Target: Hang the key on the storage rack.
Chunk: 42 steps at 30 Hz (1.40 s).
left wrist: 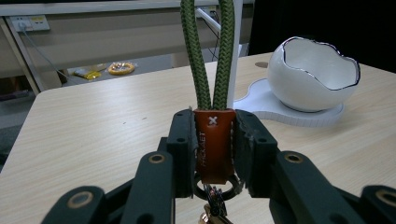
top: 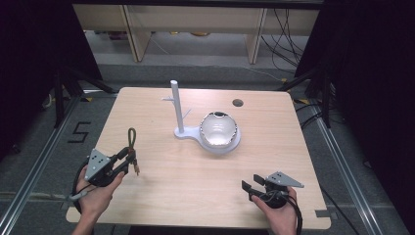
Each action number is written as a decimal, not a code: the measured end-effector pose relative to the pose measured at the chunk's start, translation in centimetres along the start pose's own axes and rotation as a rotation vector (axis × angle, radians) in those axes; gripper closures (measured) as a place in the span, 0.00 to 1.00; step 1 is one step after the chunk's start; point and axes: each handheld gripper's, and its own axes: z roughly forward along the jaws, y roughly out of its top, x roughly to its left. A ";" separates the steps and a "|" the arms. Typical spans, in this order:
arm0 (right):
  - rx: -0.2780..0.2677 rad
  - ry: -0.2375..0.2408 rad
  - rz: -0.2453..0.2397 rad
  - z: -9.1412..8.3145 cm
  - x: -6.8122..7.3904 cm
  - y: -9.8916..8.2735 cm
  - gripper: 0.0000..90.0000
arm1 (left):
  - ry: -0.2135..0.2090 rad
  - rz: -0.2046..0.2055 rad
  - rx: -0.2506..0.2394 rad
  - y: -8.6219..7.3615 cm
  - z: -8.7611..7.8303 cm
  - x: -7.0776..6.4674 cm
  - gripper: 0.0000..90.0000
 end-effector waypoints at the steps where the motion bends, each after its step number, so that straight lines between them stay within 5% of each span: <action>1: 0.011 -0.007 -0.012 0.0 -0.1 0.0 0.48 | 0.000 -0.002 -0.003 0.1 0.0 0.0 0.77; 21: 0.010 0.011 -0.006 -0.1 -0.1 0.1 0.48 | -0.004 0.000 -0.024 1.7 0.3 -0.1 0.77; 34: 0.005 -0.023 -0.017 -0.1 0.0 0.1 0.48 | -0.014 0.005 -0.024 2.2 1.0 -0.2 0.77; 35: 0.006 -0.010 0.036 -0.2 0.4 0.0 0.48 | -0.013 -0.006 -0.026 2.3 1.1 -0.3 0.77; 36: 0.006 -0.010 0.036 -0.2 0.4 0.0 0.48 | -0.013 -0.006 -0.026 2.3 1.1 -0.3 0.77; 37: -0.015 -0.015 -0.018 -0.1 0.0 0.0 0.48 | -0.013 0.008 -0.022 2.4 1.2 -0.3 0.77; 38: 0.006 -0.007 0.033 -0.1 0.4 0.0 0.48 | -0.015 0.007 -0.027 2.5 1.3 -0.3 0.77; 42: -0.012 -0.015 -0.017 0.0 0.0 0.0 0.48 | -0.014 0.008 -0.023 2.6 1.5 -0.3 0.77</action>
